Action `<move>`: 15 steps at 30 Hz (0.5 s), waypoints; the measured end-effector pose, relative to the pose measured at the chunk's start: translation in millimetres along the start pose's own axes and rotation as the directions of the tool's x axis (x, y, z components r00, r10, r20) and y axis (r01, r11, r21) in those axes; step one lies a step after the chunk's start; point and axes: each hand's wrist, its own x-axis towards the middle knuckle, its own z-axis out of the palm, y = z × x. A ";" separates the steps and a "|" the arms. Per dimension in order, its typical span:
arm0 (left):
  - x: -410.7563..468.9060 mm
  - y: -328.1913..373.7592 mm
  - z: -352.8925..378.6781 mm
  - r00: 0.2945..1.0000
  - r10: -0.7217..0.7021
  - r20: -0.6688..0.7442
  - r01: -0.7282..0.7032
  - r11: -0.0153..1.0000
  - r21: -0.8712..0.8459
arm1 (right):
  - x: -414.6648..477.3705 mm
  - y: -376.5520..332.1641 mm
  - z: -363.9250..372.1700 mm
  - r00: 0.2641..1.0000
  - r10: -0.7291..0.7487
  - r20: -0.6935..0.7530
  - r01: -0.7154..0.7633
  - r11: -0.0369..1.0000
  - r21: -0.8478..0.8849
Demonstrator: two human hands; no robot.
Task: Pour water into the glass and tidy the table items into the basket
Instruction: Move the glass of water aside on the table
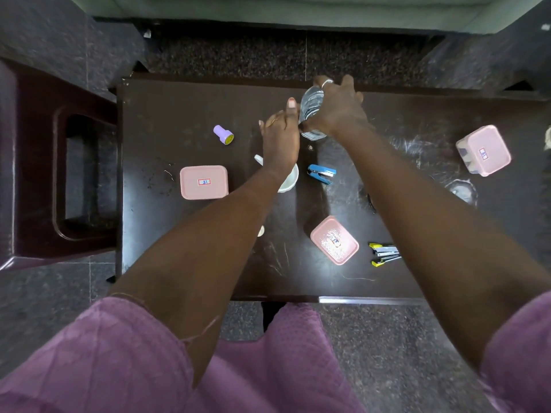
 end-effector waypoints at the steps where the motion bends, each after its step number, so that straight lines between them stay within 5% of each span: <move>1: -1.7 0.5 -1.7 1.000 0.004 0.006 -0.003 1.000 -0.024 | -0.9 -1.3 -1.8 1.000 0.014 0.013 -0.014 1.000 -0.004; 7: -15.6 2.1 -34.6 0.996 0.018 -0.086 -0.038 0.971 -0.238 | -19.8 -38.2 2.1 0.987 -0.006 -0.162 -0.010 0.995 -0.099; 15: -13.3 -24.5 -161.7 0.919 0.008 -0.395 -0.140 0.941 -0.306 | -59.7 -172.3 54.5 0.927 -0.348 -0.140 0.338 0.937 -0.091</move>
